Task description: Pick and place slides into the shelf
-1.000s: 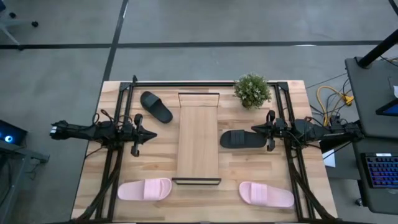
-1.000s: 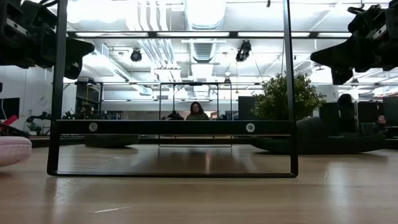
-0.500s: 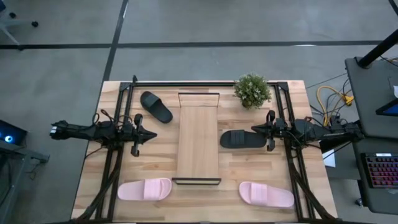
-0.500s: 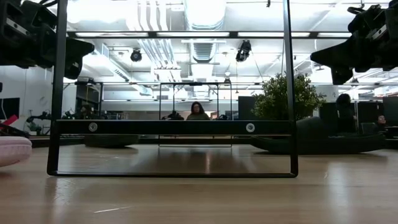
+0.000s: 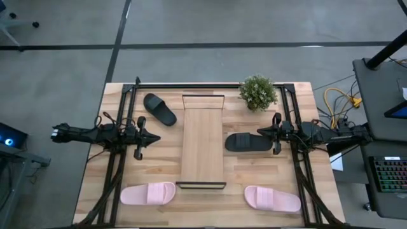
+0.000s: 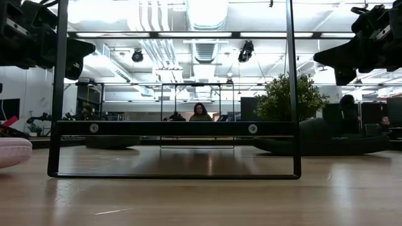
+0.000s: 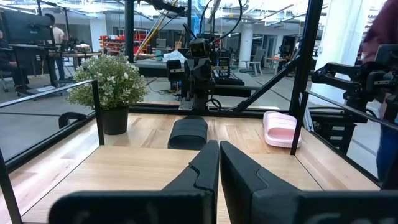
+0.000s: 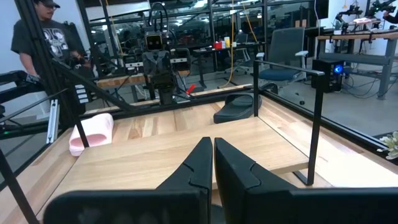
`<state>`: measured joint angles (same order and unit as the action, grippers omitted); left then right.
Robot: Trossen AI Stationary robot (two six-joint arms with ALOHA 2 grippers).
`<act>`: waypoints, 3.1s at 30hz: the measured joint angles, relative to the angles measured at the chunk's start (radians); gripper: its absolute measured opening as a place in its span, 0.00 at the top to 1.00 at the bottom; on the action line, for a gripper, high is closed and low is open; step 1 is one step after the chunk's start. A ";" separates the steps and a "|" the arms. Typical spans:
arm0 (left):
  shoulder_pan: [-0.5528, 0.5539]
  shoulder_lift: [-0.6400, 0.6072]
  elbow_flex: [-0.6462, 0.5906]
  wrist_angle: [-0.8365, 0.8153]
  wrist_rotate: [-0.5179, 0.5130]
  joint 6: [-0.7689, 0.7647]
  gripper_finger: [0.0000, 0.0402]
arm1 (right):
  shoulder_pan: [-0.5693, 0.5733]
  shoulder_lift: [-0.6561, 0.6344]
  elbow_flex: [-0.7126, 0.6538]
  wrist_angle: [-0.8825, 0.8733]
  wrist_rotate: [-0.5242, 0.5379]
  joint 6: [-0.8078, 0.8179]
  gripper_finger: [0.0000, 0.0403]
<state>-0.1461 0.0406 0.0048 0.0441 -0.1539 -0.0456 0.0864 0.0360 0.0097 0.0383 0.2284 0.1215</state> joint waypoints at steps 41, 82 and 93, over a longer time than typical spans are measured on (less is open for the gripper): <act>0.000 0.001 0.000 0.029 -0.040 -0.507 1.00 | 0.000 0.012 0.000 0.005 0.024 1.182 0.96; 0.000 0.016 0.000 0.166 -0.343 -0.524 1.00 | 0.000 0.375 0.389 -0.603 0.002 1.240 0.40; 0.000 0.018 0.000 0.165 -0.342 -0.523 1.00 | 0.000 0.508 0.214 -0.256 0.029 1.333 0.41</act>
<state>-0.1459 0.0582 0.0048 0.2092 -0.4961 -0.5690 0.0864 0.5442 0.2232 -0.2176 0.2579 1.4542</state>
